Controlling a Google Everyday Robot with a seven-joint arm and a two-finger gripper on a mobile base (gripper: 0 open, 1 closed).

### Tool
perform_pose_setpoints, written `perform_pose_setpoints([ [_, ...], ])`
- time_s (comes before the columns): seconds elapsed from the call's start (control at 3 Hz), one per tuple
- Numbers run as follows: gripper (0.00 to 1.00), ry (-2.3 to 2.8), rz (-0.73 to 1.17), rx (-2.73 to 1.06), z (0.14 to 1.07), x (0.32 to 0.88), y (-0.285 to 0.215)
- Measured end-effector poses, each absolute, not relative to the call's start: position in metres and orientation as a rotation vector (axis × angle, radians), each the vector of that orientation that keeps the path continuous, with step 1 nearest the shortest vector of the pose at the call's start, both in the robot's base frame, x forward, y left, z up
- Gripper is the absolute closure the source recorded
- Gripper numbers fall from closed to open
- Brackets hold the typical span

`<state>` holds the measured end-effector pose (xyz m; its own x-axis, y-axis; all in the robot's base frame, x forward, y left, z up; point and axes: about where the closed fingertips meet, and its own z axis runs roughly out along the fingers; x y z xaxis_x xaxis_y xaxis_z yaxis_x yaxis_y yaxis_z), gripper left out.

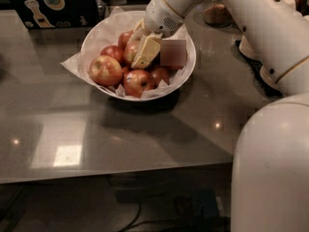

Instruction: Pick apple from white bowl

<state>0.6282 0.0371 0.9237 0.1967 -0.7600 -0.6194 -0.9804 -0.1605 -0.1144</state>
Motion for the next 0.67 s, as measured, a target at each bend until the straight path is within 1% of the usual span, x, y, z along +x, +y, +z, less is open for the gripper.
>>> perform_pose_setpoints([
  [0.33,1.0,1.591,0.591,-1.968,0.927,0.63,0.035],
  [0.67,1.0,1.502,0.569,-1.916,0.948,0.627,0.019],
])
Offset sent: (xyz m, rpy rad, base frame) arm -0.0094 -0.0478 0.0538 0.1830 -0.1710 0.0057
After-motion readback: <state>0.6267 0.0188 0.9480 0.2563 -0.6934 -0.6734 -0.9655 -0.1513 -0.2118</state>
